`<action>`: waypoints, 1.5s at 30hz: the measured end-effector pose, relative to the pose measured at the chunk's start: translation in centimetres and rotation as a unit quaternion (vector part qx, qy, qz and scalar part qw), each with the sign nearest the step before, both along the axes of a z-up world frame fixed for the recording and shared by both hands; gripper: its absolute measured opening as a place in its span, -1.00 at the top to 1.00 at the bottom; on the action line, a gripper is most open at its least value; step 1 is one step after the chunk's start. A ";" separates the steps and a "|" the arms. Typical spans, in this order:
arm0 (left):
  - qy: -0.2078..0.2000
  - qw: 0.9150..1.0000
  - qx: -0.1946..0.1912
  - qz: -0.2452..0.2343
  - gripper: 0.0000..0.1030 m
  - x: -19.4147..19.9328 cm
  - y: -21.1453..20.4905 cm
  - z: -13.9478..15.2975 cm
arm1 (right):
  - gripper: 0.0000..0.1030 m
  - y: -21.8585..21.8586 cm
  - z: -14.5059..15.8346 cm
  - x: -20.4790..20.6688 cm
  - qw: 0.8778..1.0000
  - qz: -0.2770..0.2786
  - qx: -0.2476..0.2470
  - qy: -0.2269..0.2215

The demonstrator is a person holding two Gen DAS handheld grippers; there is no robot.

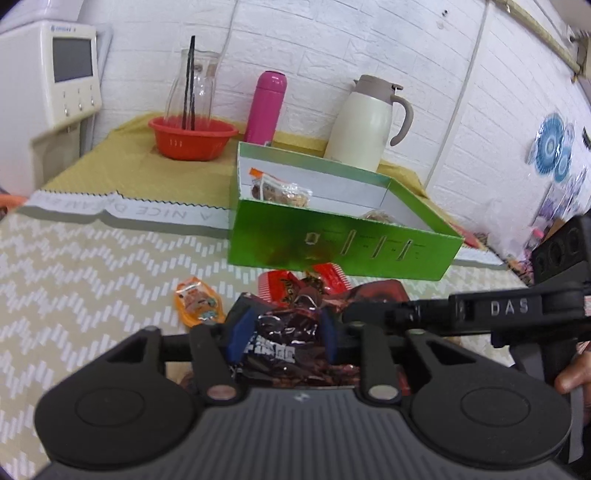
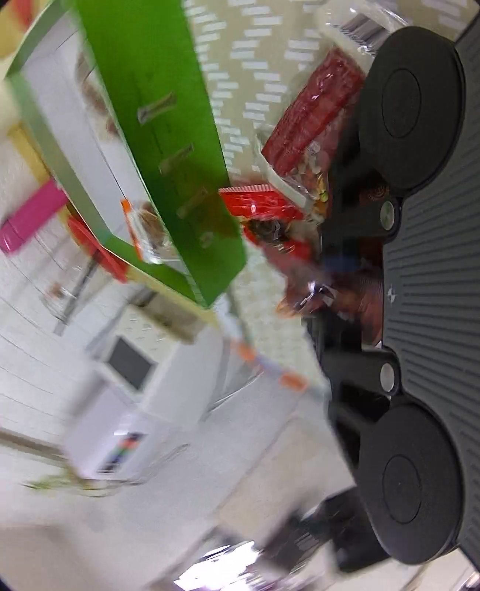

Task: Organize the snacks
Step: 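Lift both held bags and tilt them toward the green box, then lower the brown bag into the green box with the left gripper while the right drops the red packet in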

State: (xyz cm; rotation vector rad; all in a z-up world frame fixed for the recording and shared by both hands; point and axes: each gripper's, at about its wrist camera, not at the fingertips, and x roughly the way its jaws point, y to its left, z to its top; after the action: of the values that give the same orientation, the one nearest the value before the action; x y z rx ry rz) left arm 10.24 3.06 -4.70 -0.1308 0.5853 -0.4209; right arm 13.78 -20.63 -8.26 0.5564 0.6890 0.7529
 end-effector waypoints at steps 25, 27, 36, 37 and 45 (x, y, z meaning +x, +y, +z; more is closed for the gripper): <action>0.064 0.960 -0.264 -0.070 -0.75 0.5 5.9 -0.4 | 0.82 -6.4 1.4 -2.1 0.967 0.005 0.253 -0.027; 0.063 0.959 -0.264 -0.076 -0.75 0.4 5.5 -0.2 | 0.82 -6.6 1.1 -1.9 0.963 0.002 0.270 -0.021; 0.088 0.961 -0.248 -0.088 0.20 0.1 4.2 -0.8 | 0.83 -7.7 -0.9 -1.6 0.967 -0.005 0.253 0.024; 0.092 0.960 -0.250 -0.086 0.24 0.2 4.3 -1.1 | 0.83 -7.9 -1.0 -1.7 0.968 -0.007 0.248 0.024; 0.091 0.956 -0.263 -0.094 0.24 1.0 3.7 -0.5 | 0.83 -8.7 -0.2 -1.5 0.970 -0.013 0.241 0.011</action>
State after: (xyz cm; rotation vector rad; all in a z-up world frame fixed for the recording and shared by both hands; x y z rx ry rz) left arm 11.29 6.77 -5.17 -0.6330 0.6577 -0.7506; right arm 12.33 -29.33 -8.46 1.0154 0.5149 0.8965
